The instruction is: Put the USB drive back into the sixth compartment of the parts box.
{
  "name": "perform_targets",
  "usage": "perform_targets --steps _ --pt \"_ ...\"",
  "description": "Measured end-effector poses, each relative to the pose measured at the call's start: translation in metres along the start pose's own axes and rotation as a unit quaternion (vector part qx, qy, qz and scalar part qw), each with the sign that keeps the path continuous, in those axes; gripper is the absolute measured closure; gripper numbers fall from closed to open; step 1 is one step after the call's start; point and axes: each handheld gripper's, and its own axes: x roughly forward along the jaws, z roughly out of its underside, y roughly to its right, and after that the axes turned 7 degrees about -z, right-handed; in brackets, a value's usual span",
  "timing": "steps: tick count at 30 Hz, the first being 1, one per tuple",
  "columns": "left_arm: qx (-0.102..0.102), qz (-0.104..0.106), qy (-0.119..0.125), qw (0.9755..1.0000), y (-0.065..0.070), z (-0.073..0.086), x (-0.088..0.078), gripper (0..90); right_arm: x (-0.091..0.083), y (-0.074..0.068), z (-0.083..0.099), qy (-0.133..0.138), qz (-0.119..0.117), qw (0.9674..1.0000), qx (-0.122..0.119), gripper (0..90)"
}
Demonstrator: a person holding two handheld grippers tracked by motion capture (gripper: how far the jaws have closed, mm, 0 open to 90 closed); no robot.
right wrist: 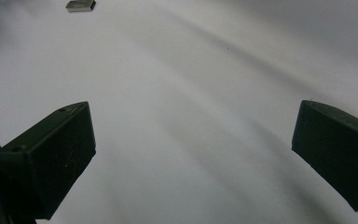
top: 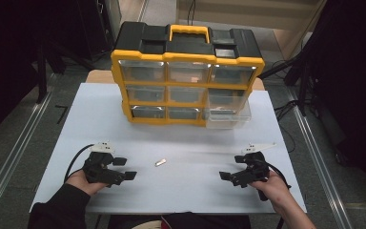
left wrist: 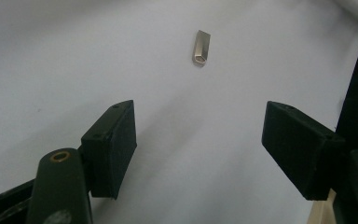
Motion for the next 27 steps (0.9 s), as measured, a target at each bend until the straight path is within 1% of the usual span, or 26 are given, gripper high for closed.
perform_targets --steps 6,22,23,27 --pt "-0.005 0.0 0.0 1.0 -0.0001 0.0003 0.0002 27.0 0.0011 0.0001 -0.0001 -0.003 -0.001 1.0 0.0 0.0" --pt "-0.002 -0.004 0.0 1.0 -0.0001 0.0007 0.0005 27.0 0.0008 0.0005 0.0002 -0.002 0.0 1.0 0.001 0.0" --pt "-0.002 -0.004 -0.004 1.0 -0.0005 0.0009 0.0004 27.0 0.0007 0.0006 0.0003 -0.003 -0.001 1.0 0.001 0.0" --pt "0.0 -0.006 -0.003 1.0 -0.0003 0.0008 0.0006 27.1 0.0005 0.0004 0.0001 -0.001 -0.001 1.0 0.002 0.0"
